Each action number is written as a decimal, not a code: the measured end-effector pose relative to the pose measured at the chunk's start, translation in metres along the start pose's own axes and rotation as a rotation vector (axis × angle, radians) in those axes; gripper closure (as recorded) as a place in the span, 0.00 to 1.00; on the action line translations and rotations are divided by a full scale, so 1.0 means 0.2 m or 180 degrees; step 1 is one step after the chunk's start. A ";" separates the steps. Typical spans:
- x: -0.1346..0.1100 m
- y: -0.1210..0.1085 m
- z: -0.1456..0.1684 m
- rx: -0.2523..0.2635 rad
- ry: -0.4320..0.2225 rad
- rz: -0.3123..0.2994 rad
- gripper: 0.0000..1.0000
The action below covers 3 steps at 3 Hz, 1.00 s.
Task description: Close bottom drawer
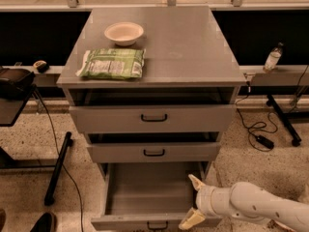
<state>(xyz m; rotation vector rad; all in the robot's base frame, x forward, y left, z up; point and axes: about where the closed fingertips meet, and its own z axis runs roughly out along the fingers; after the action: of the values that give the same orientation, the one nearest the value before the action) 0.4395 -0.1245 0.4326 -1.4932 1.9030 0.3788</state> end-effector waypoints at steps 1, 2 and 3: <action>0.15 -0.02 0.06 -0.0067 0.0058 0.0119 0.00; 0.53 -0.03 0.14 -0.0098 0.0112 0.0381 0.16; 0.83 0.07 0.28 -0.0146 -0.0047 0.0579 0.40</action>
Offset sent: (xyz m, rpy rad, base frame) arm -0.0346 -0.1108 -0.2584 0.1299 0.3197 -0.1753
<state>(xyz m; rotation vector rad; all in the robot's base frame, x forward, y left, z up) 0.4259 -0.2099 0.2788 -1.3459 2.0371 0.5178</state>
